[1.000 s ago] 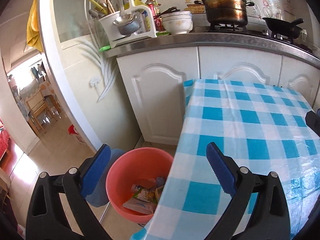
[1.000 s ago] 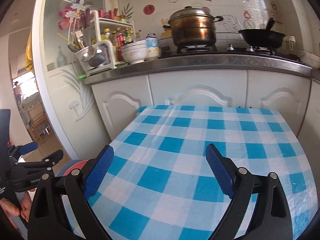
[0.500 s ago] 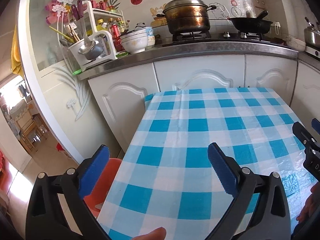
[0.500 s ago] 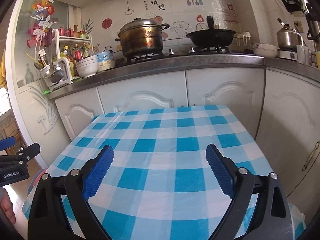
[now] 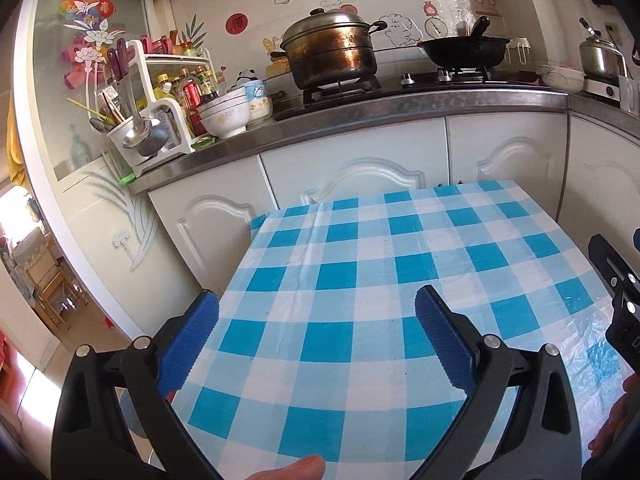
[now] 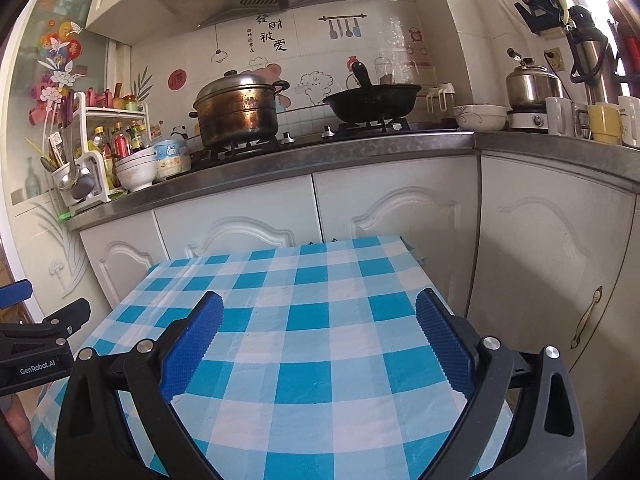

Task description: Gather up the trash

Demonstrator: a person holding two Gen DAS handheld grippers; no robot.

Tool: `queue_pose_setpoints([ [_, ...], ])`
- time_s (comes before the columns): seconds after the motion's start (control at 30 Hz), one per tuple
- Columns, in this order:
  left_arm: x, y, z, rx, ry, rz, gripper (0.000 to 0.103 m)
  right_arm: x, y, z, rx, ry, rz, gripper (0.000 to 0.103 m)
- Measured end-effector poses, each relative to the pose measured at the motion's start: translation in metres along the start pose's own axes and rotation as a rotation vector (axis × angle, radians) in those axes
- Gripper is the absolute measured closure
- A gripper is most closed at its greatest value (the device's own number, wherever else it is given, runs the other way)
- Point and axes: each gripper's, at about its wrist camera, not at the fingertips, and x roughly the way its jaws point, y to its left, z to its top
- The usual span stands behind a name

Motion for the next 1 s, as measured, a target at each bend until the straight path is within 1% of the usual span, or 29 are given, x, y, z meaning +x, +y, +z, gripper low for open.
queue_pose_setpoints([
  [0.13, -0.001, -0.011, 0.001, 0.010, -0.003, -0.016, 0.004, -0.003, -0.005, 0.001, 0.000, -0.018, -0.016, 0.007],
  [0.33, 0.002, -0.017, -0.001, 0.009, 0.009, -0.034, 0.004, 0.000, -0.007, 0.000, 0.000, -0.009, -0.019, 0.007],
  [0.5, 0.005, -0.018, -0.004, 0.006, 0.020, -0.040, 0.004, -0.001, -0.007, 0.000, -0.005, -0.019, -0.024, 0.007],
  [1.0, 0.016, -0.018, -0.011, -0.006, 0.049, -0.048, 0.004, 0.007, -0.004, -0.005, -0.026, 0.003, -0.037, 0.007],
])
